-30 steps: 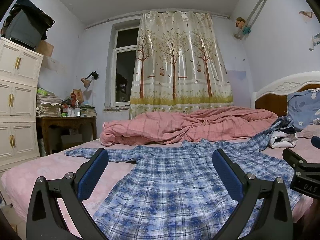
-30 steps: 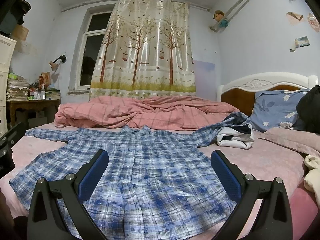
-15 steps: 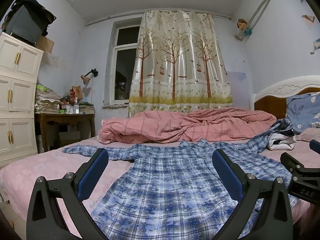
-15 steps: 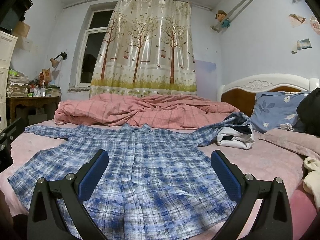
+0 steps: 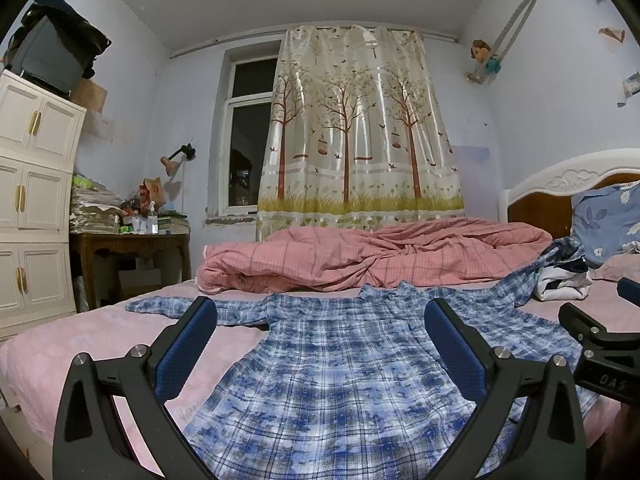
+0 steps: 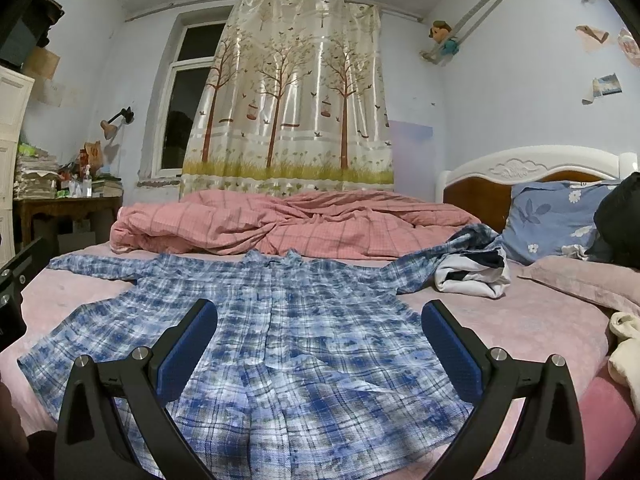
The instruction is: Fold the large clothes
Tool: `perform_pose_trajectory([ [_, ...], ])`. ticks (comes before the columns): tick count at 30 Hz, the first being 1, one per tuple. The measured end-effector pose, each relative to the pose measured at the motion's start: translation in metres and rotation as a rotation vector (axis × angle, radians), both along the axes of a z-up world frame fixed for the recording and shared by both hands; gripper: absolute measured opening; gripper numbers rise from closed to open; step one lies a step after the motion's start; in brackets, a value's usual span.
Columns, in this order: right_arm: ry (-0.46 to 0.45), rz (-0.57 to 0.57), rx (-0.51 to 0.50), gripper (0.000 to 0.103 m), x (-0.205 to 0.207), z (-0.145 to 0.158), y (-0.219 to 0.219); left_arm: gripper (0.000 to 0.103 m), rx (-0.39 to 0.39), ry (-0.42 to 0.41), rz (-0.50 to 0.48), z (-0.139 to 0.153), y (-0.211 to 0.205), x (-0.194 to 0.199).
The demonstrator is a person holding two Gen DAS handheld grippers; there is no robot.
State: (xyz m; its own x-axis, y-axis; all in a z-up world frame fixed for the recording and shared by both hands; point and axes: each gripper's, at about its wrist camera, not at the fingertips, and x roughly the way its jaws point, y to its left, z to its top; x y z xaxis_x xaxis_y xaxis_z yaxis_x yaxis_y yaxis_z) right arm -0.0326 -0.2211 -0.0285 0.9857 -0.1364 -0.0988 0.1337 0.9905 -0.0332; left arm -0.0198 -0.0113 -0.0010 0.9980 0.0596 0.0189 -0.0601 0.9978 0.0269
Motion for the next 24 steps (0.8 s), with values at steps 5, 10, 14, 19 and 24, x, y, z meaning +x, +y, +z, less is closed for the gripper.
perform_pose_trajectory([
  [5, 0.015, 0.019, 0.025, 0.103, 0.001, -0.001, -0.004, 0.103, -0.012, 0.008, -0.001, 0.0, 0.002, 0.001],
  [10, 0.01, 0.021, 0.052, 0.103, -0.002, -0.003, -0.011, 0.103, 0.008, 0.009, 0.002, 0.0, 0.0, 0.003],
  [14, 0.013, 0.029, 0.052, 0.103, -0.002, -0.003, -0.012, 0.103, 0.01, 0.021, -0.014, -0.002, 0.0, 0.007],
  [19, 0.012, 0.028, 0.056, 0.103, -0.002, -0.003, -0.011, 0.103, -0.003, 0.038, -0.013, -0.004, 0.001, 0.011],
  [24, 0.015, 0.03, 0.06, 0.103, -0.001, -0.003, -0.011, 0.103, 0.009, 0.034, -0.013, -0.004, 0.002, 0.011],
])
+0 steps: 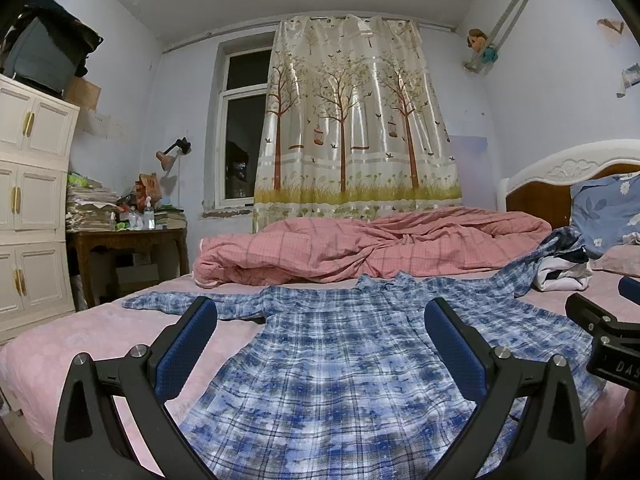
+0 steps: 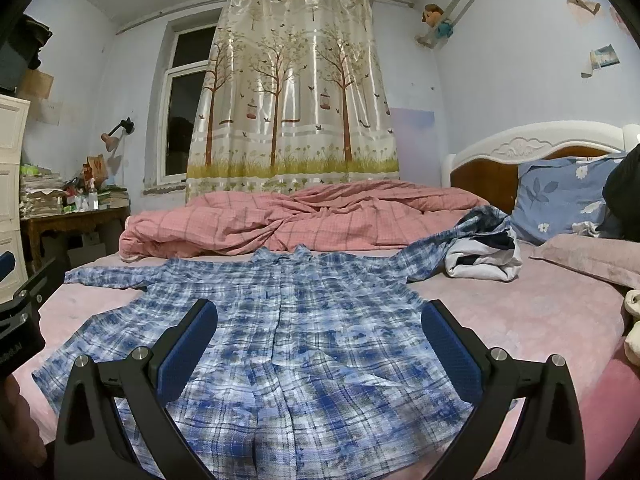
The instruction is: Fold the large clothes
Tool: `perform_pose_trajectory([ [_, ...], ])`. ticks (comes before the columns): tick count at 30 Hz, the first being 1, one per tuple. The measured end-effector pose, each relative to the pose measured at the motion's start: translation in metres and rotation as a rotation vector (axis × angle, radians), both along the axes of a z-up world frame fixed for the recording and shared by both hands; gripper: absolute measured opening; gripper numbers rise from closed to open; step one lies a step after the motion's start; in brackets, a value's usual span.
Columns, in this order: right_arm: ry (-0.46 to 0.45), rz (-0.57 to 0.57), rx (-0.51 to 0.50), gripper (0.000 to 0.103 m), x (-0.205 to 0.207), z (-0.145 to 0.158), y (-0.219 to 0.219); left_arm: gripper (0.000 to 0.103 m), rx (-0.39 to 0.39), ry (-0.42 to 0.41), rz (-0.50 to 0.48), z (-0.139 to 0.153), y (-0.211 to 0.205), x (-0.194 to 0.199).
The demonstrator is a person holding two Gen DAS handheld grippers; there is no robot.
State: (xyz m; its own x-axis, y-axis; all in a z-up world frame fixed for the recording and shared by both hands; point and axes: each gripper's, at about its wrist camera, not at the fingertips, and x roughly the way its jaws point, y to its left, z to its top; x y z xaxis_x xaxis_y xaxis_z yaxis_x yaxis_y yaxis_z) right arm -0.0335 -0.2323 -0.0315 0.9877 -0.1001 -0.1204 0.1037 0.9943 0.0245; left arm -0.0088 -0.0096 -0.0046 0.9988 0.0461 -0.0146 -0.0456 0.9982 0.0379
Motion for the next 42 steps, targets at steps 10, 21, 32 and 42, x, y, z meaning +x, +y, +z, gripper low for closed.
perform_pose_trajectory([
  [10, 0.002, -0.002, -0.005, 0.103, 0.0, 0.0, 0.001, 0.103, -0.036, 0.0, -0.027, -0.001, 0.005, -0.001],
  [21, 0.035, -0.01, -0.035, 0.103, 0.007, -0.007, 0.007, 0.103, 0.034, 0.006, -0.019, -0.001, -0.004, 0.003],
  [32, 0.149, 0.047, -0.045, 0.103, 0.012, 0.004, 0.003, 0.103, 0.088, 0.027, 0.006, 0.006, -0.013, -0.003],
  [42, 0.22, 0.081, 0.001, 0.103, 0.028, 0.003, -0.007, 0.099, 0.057, 0.102, 0.054, -0.004, 0.019, 0.001],
])
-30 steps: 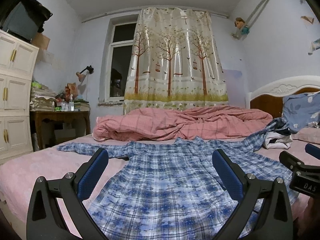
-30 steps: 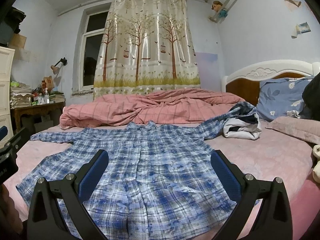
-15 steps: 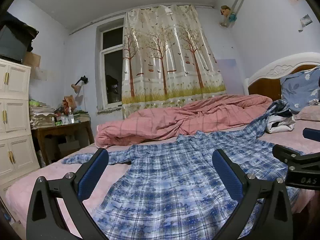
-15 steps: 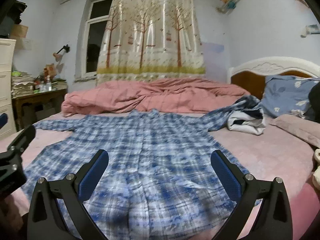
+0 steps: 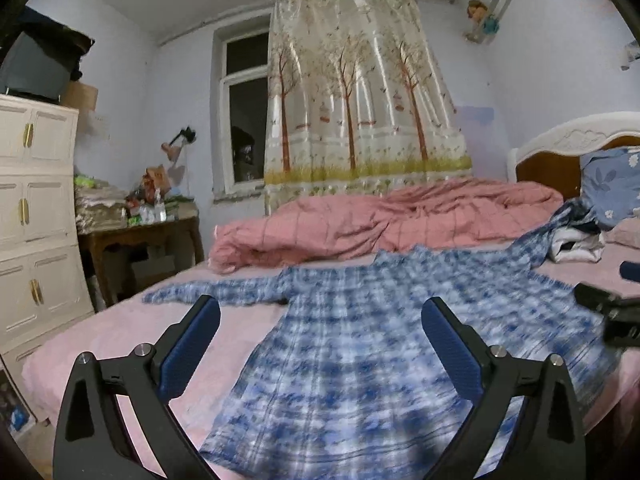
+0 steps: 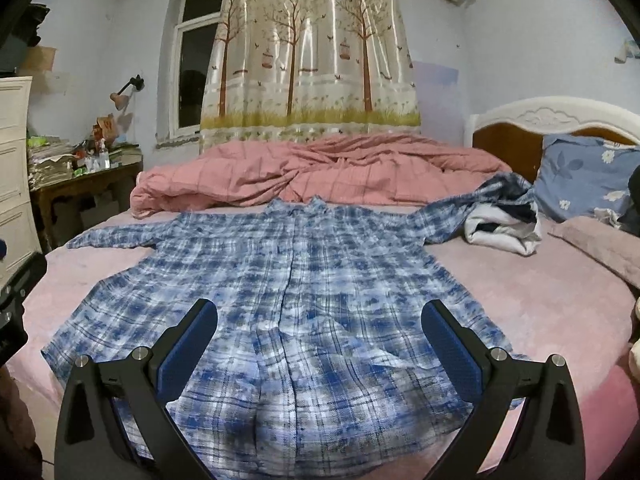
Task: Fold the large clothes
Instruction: 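Move both grippers toward the plaid shirt hem and lower them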
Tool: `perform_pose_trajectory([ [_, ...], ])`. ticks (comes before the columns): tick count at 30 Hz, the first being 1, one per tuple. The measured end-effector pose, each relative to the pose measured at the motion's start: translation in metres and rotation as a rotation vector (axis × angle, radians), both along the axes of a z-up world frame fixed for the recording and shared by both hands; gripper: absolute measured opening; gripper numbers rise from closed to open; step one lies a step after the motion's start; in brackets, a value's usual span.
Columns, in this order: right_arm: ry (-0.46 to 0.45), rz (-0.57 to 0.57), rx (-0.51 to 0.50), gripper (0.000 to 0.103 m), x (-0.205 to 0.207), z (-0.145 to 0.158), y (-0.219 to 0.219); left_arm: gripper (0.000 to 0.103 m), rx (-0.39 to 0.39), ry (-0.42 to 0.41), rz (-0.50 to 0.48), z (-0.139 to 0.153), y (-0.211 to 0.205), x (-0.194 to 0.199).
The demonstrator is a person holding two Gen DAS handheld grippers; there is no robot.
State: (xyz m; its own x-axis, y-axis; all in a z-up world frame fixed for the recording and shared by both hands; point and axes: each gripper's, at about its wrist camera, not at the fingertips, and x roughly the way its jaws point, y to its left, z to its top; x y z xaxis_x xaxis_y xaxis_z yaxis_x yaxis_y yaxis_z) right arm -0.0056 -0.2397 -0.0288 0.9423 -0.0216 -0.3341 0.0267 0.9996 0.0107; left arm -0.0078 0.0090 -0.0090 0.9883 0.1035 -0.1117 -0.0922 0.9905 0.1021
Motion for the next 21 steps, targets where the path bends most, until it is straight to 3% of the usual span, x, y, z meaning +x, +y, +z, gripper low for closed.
perform_pose_trajectory([
  [6, 0.028, -0.003, -0.01, 0.102, 0.011, -0.018, -0.03, 0.096, 0.032, 0.077, 0.033, -0.035, 0.026, 0.013],
  [11, 0.066, -0.137, 0.007, 0.094, 0.02, -0.038, -0.102, 0.096, 0.064, 0.128, 0.11, -0.066, 0.054, 0.022],
  [15, 0.072, -0.238, 0.048, 0.092, 0.019, -0.048, -0.157, 0.095, -0.022, 0.17, 0.114, -0.078, 0.083, 0.032],
  [21, 0.097, -0.227, 0.142, 0.086, 0.015, -0.072, -0.202, 0.095, -0.006, 0.155, 0.199, -0.093, 0.098, 0.03],
])
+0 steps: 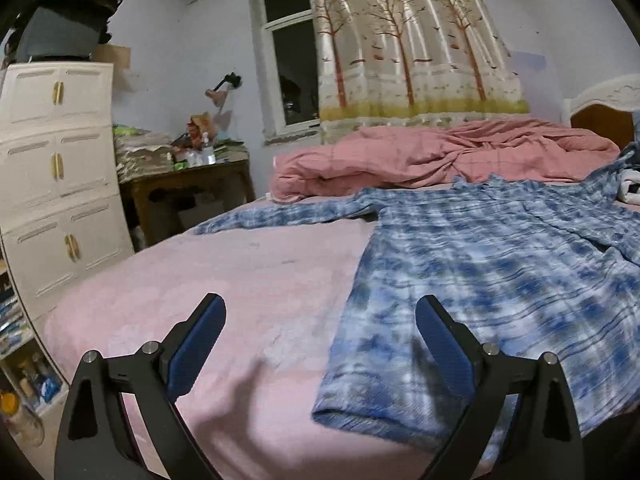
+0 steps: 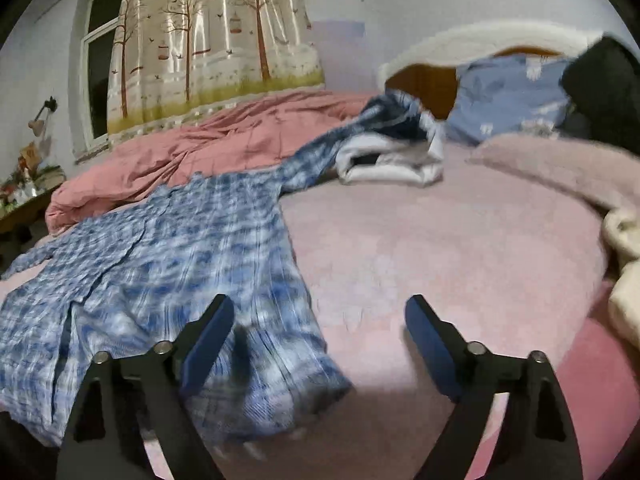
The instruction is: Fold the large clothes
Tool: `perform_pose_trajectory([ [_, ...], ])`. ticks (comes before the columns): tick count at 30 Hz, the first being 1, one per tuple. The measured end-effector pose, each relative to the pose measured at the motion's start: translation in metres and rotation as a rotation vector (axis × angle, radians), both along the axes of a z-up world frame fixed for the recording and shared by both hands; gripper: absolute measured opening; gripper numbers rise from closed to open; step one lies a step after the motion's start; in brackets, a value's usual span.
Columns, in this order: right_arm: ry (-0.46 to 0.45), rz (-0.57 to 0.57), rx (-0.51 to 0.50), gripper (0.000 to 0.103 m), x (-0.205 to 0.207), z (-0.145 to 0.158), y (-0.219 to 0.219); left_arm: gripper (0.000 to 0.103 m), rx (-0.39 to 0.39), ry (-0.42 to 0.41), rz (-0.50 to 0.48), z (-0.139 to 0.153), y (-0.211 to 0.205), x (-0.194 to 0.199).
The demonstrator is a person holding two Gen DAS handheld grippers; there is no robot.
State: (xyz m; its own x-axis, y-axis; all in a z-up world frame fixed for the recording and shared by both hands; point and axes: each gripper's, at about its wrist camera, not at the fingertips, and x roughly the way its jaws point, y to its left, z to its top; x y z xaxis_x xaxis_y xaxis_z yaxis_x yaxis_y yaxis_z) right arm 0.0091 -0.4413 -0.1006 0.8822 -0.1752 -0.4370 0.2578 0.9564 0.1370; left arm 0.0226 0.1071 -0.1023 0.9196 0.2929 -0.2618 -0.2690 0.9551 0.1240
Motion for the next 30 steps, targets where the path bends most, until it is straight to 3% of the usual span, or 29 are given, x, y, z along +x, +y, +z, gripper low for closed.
perform_pose_trajectory([
  [4, 0.025, 0.075, 0.064, 0.079, 0.004, -0.019, 0.0, 0.095, -0.034, 0.011, 0.0, -0.012, 0.007, -0.004],
  [6, 0.023, 0.081, 0.026, 0.078, 0.005, -0.023, 0.009, 0.095, -0.037, 0.015, -0.003, -0.018, 0.008, -0.006],
  [9, 0.025, 0.096, -0.02, 0.063, 0.004, -0.026, 0.019, 0.092, -0.099, 0.031, -0.034, -0.026, 0.01, -0.007],
  [12, 0.013, 0.095, -0.03, 0.038, 0.0, -0.025, 0.02, 0.075, -0.155, 0.042, -0.066, -0.033, 0.01, -0.008],
  [13, 0.01, 0.102, -0.03, 0.025, -0.001, -0.024, 0.021, 0.062, -0.163, 0.037, -0.063, -0.035, 0.009, -0.01],
  [14, 0.006, 0.11, -0.025, 0.012, -0.001, -0.022, 0.021, 0.038, -0.168, 0.025, -0.061, -0.034, 0.008, -0.013],
  [16, -0.004, 0.11, -0.022, 0.007, -0.002, -0.018, 0.021, 0.004, -0.182, 0.006, -0.072, -0.029, 0.004, -0.017],
  [20, -0.08, 0.078, -0.035, 0.004, -0.002, 0.008, 0.023, 0.003, -0.15, -0.087, -0.015, 0.001, -0.002, -0.022],
  [24, -0.145, 0.039, -0.024, 0.004, 0.021, 0.05, 0.015, 0.003, -0.151, -0.109, 0.037, 0.044, 0.009, 0.006],
  [27, -0.128, 0.009, -0.07, 0.003, 0.063, 0.074, 0.015, 0.003, -0.108, 0.012, 0.117, 0.061, 0.015, 0.064],
  [30, -0.041, 0.017, -0.082, 0.003, 0.124, 0.079, 0.011, 0.003, -0.133, 0.14, 0.131, 0.064, 0.023, 0.125],
])
